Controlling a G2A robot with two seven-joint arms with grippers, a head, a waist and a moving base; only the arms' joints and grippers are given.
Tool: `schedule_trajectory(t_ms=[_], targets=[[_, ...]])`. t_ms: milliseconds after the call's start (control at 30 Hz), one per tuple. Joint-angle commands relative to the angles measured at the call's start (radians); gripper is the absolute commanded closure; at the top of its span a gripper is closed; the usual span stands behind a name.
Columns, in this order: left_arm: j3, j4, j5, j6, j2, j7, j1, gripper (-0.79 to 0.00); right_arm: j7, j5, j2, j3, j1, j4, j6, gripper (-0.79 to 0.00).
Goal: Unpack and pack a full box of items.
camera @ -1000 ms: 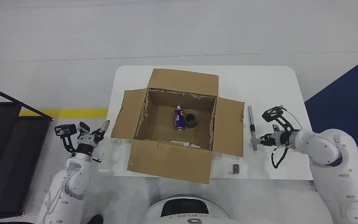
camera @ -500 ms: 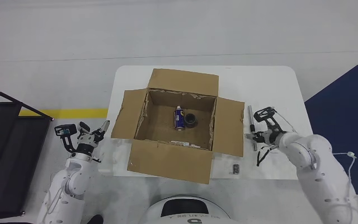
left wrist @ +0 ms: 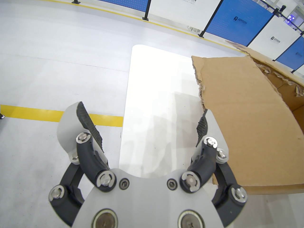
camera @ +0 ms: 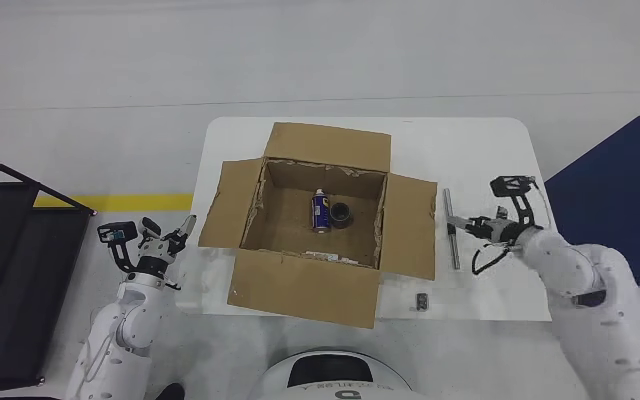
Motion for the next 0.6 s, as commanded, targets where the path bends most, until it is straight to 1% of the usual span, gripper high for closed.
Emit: schedule_trajectory(t_ms=[0,33,67,100,133,233,367,567], targets=[[0.000,0.000,0.000,0.000,0.000,0.000,0.000,-0.785,0.056,0.219,0.004,0.086,-0.031,0.014,-0.138,-0.785],[0.000,0.000,0.000,0.000,0.000,0.000,0.000,-0.785,0.103,0.263,0.009,0.112,-0.043,0.010,-0.215,-0.650],[0.000,0.000,0.000,0.000,0.000,0.000,0.000,-0.785,0.146,0.285,0.013,0.127,-0.053,-0.002,-0.279,-0.326],[0.000,0.000,0.000,0.000,0.000,0.000,0.000,-0.785,0.192,0.319,0.017,0.126,-0.060,-0.012,-0.333,-0.142],[0.000,0.000,0.000,0.000,0.000,0.000,0.000,-0.785,0.246,0.348,0.021,0.114,-0.063,-0.025,-0.374,0.000],[0.000,0.000,0.000,0.000,0.000,0.000,0.000,-0.785,0.335,0.377,0.030,0.073,-0.042,-0.049,-0.381,0.000],[0.000,0.000,0.000,0.000,0.000,0.000,0.000,-0.785,0.394,0.353,0.036,-0.021,0.024,-0.051,-0.326,0.000],[0.000,0.000,0.000,0.000,0.000,0.000,0.000,-0.785,0.400,0.238,0.034,-0.203,0.155,-0.042,-0.239,0.000]])
